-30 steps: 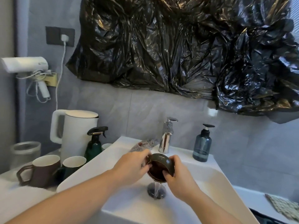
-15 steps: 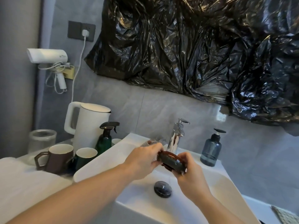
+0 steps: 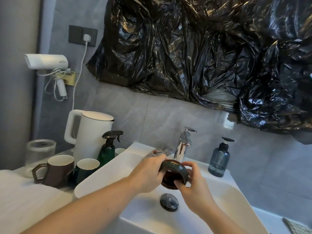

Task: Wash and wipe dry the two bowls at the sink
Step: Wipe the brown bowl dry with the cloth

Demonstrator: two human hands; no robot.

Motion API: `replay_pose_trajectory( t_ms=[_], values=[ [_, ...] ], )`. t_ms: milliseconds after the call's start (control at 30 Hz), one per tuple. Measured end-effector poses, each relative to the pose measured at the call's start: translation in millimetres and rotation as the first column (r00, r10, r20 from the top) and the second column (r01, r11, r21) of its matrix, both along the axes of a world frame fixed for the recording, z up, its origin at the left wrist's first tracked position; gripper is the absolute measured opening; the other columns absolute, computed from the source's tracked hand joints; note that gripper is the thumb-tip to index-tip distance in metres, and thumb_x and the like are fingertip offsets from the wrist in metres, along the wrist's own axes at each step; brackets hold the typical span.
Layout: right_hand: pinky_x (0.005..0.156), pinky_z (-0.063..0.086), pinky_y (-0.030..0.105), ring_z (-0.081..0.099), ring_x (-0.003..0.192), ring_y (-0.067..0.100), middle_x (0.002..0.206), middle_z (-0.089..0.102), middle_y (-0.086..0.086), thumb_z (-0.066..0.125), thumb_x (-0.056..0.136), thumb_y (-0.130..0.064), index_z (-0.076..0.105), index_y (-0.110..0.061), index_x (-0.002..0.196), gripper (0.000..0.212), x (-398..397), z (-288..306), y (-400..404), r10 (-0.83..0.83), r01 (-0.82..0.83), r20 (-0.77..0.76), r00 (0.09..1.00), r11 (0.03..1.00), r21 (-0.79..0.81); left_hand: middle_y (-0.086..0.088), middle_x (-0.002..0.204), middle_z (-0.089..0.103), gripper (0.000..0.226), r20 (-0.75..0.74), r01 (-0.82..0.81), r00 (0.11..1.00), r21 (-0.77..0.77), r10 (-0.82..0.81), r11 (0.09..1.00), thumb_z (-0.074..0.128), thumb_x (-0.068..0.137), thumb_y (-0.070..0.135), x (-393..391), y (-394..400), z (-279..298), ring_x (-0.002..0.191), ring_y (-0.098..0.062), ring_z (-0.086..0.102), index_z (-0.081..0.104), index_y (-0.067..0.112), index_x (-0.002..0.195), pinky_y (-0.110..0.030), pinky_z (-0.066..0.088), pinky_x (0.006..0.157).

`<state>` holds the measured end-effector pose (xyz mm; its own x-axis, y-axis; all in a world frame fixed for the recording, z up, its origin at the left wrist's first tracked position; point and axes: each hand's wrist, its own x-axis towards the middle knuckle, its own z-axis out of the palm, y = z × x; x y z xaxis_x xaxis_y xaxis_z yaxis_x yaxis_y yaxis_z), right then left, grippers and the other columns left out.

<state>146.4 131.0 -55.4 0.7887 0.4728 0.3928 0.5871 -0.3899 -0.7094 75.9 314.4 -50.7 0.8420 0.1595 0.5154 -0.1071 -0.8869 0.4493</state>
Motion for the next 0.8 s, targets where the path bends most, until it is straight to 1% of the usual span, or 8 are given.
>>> replay_pose_trajectory(
  t_ms=[133, 200, 300, 433, 533, 700, 733, 800],
  values=[
    [0.107, 0.051, 0.036, 0.054, 0.128, 0.008, 0.138, 0.053, -0.02, 0.085, 0.082, -0.023, 0.038, -0.039, 0.135, 0.073, -7, 4, 8, 0.049, -0.055, -0.081, 0.996, 0.995, -0.078, 0.006, 0.112, 0.074, 0.019, 0.083, -0.194, 0.977, -0.037, 0.196, 0.98, 0.061, 0.101, 0.025, -3, 14, 5, 0.098, -0.021, 0.068, 0.056, 0.034, 0.117, -0.035, 0.058, 0.085],
    [0.115, 0.044, 0.036, 0.046, 0.137, 0.009, 0.148, 0.042, -0.021, 0.083, 0.084, -0.033, 0.03, -0.042, 0.144, 0.08, -8, 8, 14, 0.058, -0.057, -0.004, 0.998, 0.975, -0.213, 0.003, 0.111, 0.073, 0.014, 0.141, -0.296, 0.938, -0.145, 0.316, 0.944, 0.059, 0.103, 0.026, -5, 24, 8, 0.097, -0.024, 0.068, 0.054, 0.031, 0.114, -0.033, 0.054, 0.078],
    [0.117, 0.034, 0.032, 0.038, 0.145, 0.012, 0.161, 0.03, -0.015, 0.074, 0.092, -0.034, 0.023, -0.036, 0.155, 0.081, -6, 21, 34, 0.067, -0.029, 0.095, 0.993, 0.932, -0.362, -0.005, 0.113, 0.073, 0.007, 0.173, -0.402, 0.866, -0.317, 0.469, 0.859, 0.055, 0.105, 0.025, -4, 39, 12, 0.101, -0.032, 0.067, 0.051, 0.023, 0.111, -0.038, 0.051, 0.078],
    [0.117, 0.031, 0.028, 0.035, 0.147, 0.016, 0.163, 0.029, -0.005, 0.068, 0.094, -0.025, 0.03, -0.027, 0.155, 0.072, 13, 25, 77, 0.151, -0.003, 0.288, 0.945, 0.889, -0.457, -0.008, 0.118, 0.073, 0.012, 0.156, -0.457, 0.811, -0.433, 0.564, 0.777, 0.056, 0.107, 0.027, -5, 47, 12, 0.105, -0.033, 0.07, 0.05, 0.021, 0.115, -0.042, 0.058, 0.085],
    [0.121, 0.026, 0.033, 0.029, 0.15, 0.024, 0.162, 0.031, 0.002, 0.065, 0.093, -0.021, 0.034, -0.023, 0.155, 0.069, 34, 18, 110, 0.116, 0.042, 0.311, 0.943, 0.887, -0.459, -0.007, 0.12, 0.073, 0.013, 0.135, -0.469, 0.804, -0.453, 0.579, 0.758, 0.056, 0.106, 0.028, -2, 47, 12, 0.108, -0.032, 0.069, 0.051, 0.021, 0.116, -0.04, 0.056, 0.087],
    [0.112, 0.04, 0.044, 0.044, 0.135, 0.027, 0.144, 0.051, 0.0, 0.061, 0.091, -0.05, 0.039, -0.031, 0.15, 0.066, 68, -8, 147, 0.076, 0.107, 0.329, 0.941, 0.856, -0.506, -0.006, 0.124, 0.07, 0.02, 0.095, -0.5, 0.804, -0.427, 0.586, 0.754, 0.056, 0.106, 0.029, 2, 47, 11, 0.113, -0.031, 0.066, 0.052, 0.02, 0.123, -0.037, 0.051, 0.085],
    [0.11, 0.04, 0.044, 0.044, 0.132, 0.028, 0.141, 0.052, 0.001, 0.06, 0.093, -0.048, 0.042, -0.03, 0.147, 0.06, 71, -10, 149, 0.07, 0.146, 0.361, 0.93, 0.831, -0.537, -0.006, 0.124, 0.07, 0.021, 0.091, -0.505, 0.802, -0.424, 0.59, 0.752, 0.056, 0.106, 0.03, 1, 47, 12, 0.113, -0.031, 0.066, 0.052, 0.02, 0.124, -0.037, 0.051, 0.086],
    [0.103, 0.043, 0.038, 0.047, 0.125, 0.029, 0.132, 0.055, 0.003, 0.057, 0.095, -0.029, 0.055, -0.026, 0.132, 0.037, 73, -5, 148, 0.075, 0.172, 0.403, 0.912, 0.822, -0.544, -0.006, 0.121, 0.071, 0.019, 0.088, -0.515, 0.796, -0.42, 0.598, 0.747, 0.056, 0.106, 0.03, 2, 48, 11, 0.111, -0.031, 0.065, 0.053, 0.019, 0.122, -0.036, 0.047, 0.082]
  ],
)
